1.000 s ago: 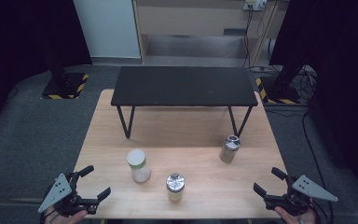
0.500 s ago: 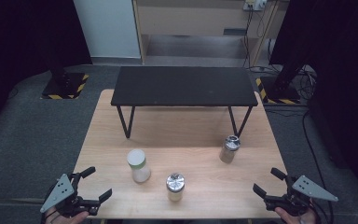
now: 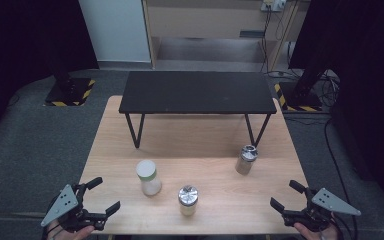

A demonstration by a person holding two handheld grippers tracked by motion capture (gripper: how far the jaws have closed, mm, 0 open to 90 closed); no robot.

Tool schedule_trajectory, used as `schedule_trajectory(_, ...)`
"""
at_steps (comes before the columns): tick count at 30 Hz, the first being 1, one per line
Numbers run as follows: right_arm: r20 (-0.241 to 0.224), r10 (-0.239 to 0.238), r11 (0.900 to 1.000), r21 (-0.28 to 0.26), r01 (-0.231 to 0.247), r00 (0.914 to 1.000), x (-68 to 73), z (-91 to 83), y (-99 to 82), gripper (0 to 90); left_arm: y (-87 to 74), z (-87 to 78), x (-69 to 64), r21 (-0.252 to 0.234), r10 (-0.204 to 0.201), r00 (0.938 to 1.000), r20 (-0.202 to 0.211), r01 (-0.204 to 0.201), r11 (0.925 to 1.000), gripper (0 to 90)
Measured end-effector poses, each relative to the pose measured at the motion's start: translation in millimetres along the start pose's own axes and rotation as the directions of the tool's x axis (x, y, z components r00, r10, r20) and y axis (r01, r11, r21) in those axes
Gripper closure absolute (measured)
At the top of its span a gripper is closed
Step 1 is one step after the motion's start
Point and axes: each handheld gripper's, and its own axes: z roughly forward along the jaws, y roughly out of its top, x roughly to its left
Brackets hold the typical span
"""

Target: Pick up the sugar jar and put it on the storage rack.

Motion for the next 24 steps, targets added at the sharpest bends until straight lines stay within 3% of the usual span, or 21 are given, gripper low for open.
schedule_trajectory(11,0.001,-0.001,1.0,0.0,0.001,1.0,0.5,-0.5,0.3,3.9,22.4,-1.1,9.1,0.009,-0.006,0.9995,0.029,0.006,0.9999,1.0)
schedule_trajectory(15,0.003,0.0,1.0,-0.001,0.0,1.0,0.6,-1.0,0.3,3.9,30.3,-2.0,14.1,-0.002,-0.039,0.9981,0.048,0.039,0.9993,0.8)
schedule_trajectory(24,0.001,-0.001,1.0,0.001,0.001,1.0,0.5,-0.8,0.4,3.9,46.4,0.4,18.1,0.013,-0.028,0.9982,0.054,0.028,0.9995,0.1)
